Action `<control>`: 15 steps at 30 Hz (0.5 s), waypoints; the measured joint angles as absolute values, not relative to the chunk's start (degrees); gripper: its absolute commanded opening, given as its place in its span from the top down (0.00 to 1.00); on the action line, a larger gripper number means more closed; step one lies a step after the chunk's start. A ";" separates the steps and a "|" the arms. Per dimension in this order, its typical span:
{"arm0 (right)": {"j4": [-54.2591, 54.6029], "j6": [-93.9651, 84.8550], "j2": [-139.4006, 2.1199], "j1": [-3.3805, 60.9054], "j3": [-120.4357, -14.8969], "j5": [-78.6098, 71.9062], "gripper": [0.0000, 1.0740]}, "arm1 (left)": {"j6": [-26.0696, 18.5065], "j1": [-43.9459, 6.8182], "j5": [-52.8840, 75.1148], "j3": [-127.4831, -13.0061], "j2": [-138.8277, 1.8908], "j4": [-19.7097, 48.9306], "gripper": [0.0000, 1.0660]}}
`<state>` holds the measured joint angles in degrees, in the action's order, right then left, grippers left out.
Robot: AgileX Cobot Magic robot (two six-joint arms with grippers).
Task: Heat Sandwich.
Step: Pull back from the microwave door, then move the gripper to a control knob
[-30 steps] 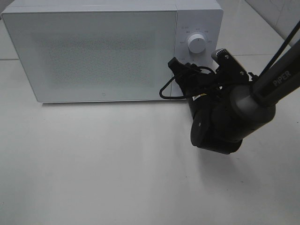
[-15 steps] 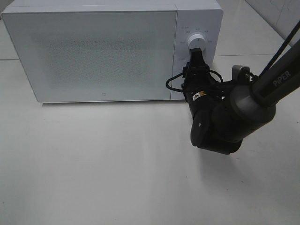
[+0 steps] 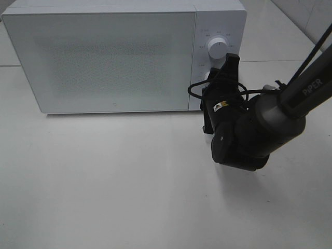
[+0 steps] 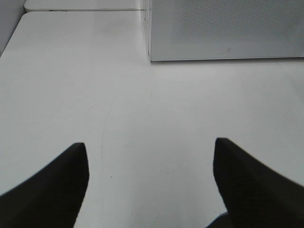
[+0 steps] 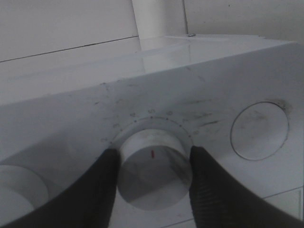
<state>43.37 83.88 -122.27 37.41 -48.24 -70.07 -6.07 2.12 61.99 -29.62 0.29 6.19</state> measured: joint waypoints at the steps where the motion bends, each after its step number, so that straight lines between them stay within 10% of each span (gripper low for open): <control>1: 43.37 83.88 -122.27 37.41 -48.24 -70.07 1.00 | -6.07 2.12 61.99 -29.62 0.29 6.19 0.35; 8: 43.14 83.88 -122.27 37.41 -48.01 -70.13 0.96 | -6.07 2.12 61.99 -29.62 0.29 6.19 0.35; 15: 39.65 83.94 -122.27 36.73 -45.72 -71.39 0.61 | -6.07 2.12 61.99 -29.62 0.29 6.19 0.35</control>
<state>39.65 83.94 -122.27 36.73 -45.72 -71.39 -6.07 2.12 61.99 -29.62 0.29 6.19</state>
